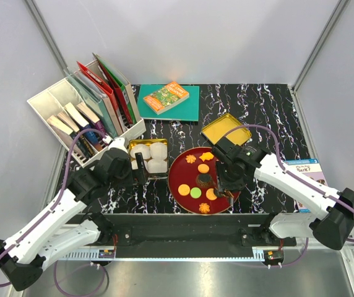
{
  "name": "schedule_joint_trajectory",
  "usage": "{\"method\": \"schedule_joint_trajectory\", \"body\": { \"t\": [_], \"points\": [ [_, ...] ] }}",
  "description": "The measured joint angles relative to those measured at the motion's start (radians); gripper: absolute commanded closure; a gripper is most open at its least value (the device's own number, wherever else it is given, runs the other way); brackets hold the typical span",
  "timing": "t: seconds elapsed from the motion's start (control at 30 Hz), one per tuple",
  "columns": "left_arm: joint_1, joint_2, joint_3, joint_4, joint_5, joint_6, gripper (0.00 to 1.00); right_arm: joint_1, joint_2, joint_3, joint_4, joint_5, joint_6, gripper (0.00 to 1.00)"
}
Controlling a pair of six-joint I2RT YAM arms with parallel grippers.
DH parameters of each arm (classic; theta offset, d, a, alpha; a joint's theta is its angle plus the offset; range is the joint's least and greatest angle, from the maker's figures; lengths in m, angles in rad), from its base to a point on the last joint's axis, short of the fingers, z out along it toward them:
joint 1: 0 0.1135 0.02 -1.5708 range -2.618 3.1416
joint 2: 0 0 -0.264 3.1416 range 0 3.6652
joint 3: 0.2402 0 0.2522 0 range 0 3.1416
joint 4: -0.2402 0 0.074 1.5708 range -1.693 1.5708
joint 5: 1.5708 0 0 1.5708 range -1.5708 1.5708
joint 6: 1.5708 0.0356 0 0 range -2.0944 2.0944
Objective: Pack the cookies
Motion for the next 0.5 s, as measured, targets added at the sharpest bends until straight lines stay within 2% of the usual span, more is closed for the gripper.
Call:
{"method": "schedule_joint_trajectory", "body": {
  "t": [0.5],
  "points": [
    [0.000,0.001,-0.010,-0.009,-0.003,-0.011,0.01,0.001,-0.053,0.081,-0.016,0.063,0.014,0.61]
  ]
}}
